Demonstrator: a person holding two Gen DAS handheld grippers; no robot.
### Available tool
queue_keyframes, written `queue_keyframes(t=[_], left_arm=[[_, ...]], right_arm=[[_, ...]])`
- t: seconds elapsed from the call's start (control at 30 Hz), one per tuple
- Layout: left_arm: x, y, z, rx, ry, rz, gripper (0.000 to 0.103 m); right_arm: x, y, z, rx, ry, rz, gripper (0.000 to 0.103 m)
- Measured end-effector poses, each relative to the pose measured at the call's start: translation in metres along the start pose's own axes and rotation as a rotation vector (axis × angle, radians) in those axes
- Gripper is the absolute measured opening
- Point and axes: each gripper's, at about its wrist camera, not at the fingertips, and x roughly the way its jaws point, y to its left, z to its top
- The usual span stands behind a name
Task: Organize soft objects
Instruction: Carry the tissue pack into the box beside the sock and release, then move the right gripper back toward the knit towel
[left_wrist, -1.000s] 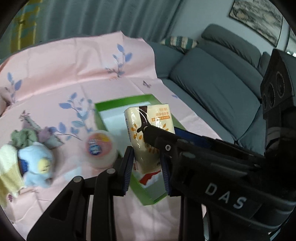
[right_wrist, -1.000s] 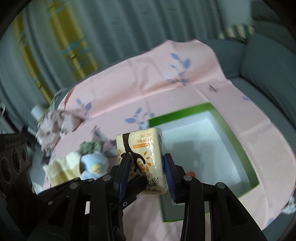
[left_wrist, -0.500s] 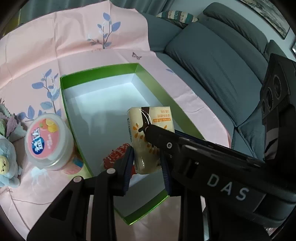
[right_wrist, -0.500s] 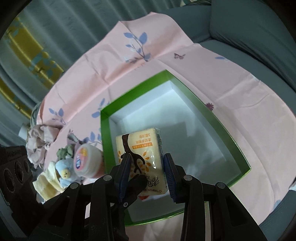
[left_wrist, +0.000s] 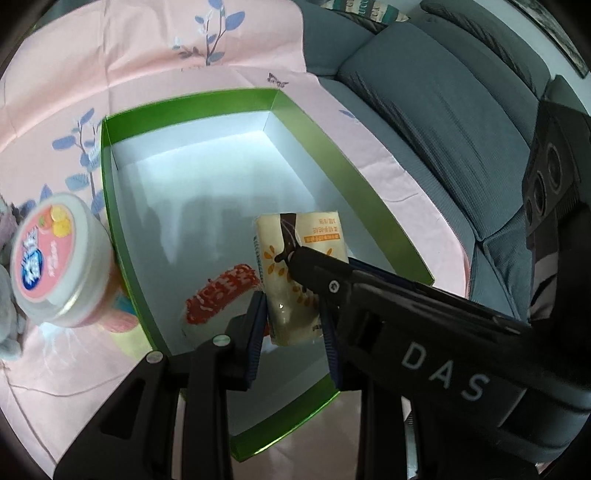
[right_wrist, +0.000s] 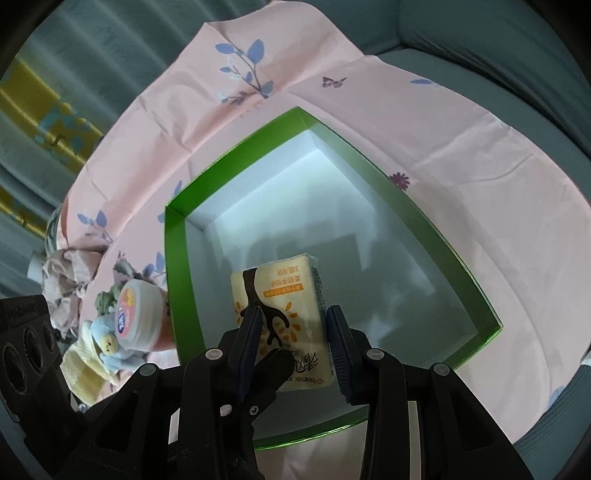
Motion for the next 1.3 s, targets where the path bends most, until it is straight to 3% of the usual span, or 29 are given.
queue_keyframes(t=[0.4, 0.53, 0.67, 0.77, 0.83, 0.93, 1.0, 1.3], left_arm=[[0.011, -0.005, -0.002, -0.005, 0.034, 0.009, 0.026], [0.006, -0.009, -0.005, 0.005, 0.026, 0.008, 0.031], [-0.009, -0.010, -0.010, 0.023, -0.012, 0.052, 0.052], [-0.024, -0.010, -0.014, 0.024, -0.049, 0.050, 0.063], [-0.038, -0.010, -0.018, 0.027, -0.076, 0.068, 0.066], [-0.061, -0.005, -0.025, 0.023, -0.126, 0.094, 0.080], [-0.076, 0.001, -0.032, 0.013, -0.162, 0.097, 0.085], [-0.128, 0.047, -0.063, -0.096, -0.206, 0.195, 0.090]], right_arm=[[0.005, -0.011, 0.003, 0.036, 0.018, -0.010, 0.039], [-0.001, -0.008, 0.002, 0.026, 0.003, -0.005, 0.039], [-0.010, -0.004, 0.002, 0.014, -0.022, 0.009, 0.039], [-0.021, 0.000, 0.000, 0.005, -0.054, 0.020, 0.048], [-0.029, 0.004, -0.002, -0.004, -0.080, 0.032, 0.060], [-0.042, 0.012, -0.005, -0.015, -0.128, 0.062, 0.076], [-0.050, 0.018, -0.008, -0.031, -0.157, 0.081, 0.082], [-0.069, 0.057, -0.023, -0.132, -0.206, 0.149, 0.086]])
